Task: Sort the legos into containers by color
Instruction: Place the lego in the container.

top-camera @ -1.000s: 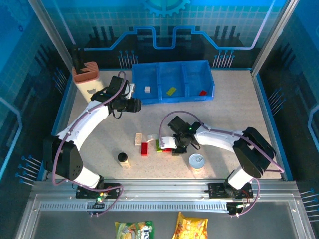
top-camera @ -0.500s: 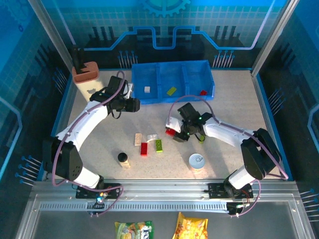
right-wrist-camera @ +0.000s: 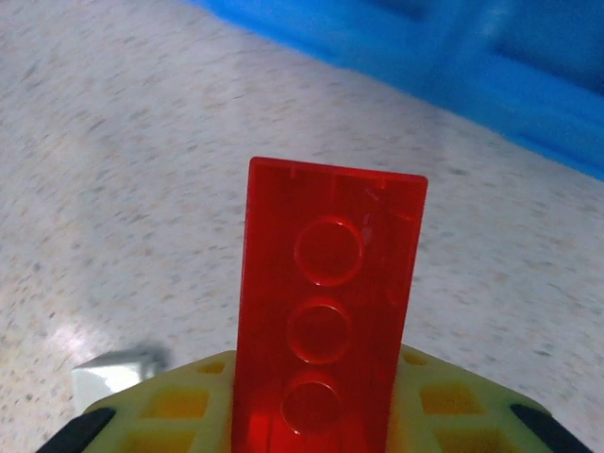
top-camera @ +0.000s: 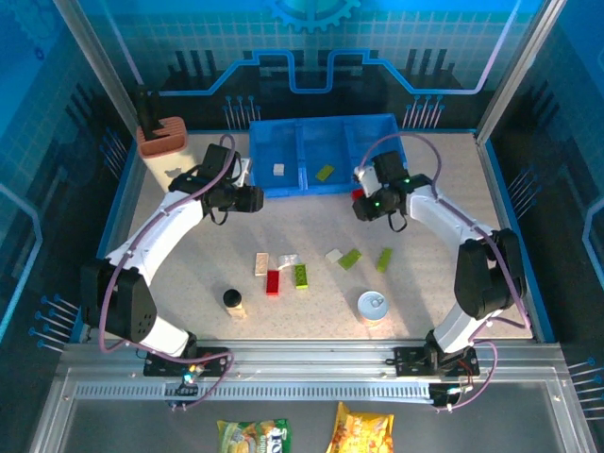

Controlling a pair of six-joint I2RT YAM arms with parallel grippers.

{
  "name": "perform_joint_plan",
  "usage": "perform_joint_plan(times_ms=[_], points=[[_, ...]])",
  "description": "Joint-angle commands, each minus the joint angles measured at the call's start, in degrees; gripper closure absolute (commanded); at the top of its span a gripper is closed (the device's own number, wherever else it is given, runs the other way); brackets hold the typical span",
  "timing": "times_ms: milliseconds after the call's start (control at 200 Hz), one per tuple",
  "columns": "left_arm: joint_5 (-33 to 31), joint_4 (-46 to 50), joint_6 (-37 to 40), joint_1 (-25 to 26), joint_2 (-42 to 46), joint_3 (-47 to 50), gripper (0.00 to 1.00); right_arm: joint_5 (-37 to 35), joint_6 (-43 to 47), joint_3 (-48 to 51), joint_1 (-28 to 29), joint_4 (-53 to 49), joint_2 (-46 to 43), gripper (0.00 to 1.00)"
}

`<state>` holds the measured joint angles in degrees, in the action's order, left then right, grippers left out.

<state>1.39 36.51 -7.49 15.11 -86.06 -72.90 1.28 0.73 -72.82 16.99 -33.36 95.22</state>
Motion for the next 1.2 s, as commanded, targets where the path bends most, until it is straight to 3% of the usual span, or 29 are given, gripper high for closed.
perform_joint_plan(times_ms=[0, 175, 705, 1196], points=[[1.25, -1.0, 0.72, -0.71, 0.9, 0.58, 0.46, -0.62, -5.68, -5.06, -3.5, -5.16, 2.05, 0.79], [1.51, -1.25, 0.59, -0.92, 0.56, 0.53, 0.46, -0.88, -5.21, -15.16, -6.56, -11.35, 9.23, 0.78], [1.13, -1.27, 0.83, -1.49, 0.7, 0.7, 0.46, -2.44, -4.94, -51.63, -8.38, -23.31, 35.79, 0.77], [1.51, -1.53, 0.72, -1.49, 0.8, 0.94, 0.46, -6.21, -3.7, -65.08, -8.45, -23.36, 49.45, 0.72]])
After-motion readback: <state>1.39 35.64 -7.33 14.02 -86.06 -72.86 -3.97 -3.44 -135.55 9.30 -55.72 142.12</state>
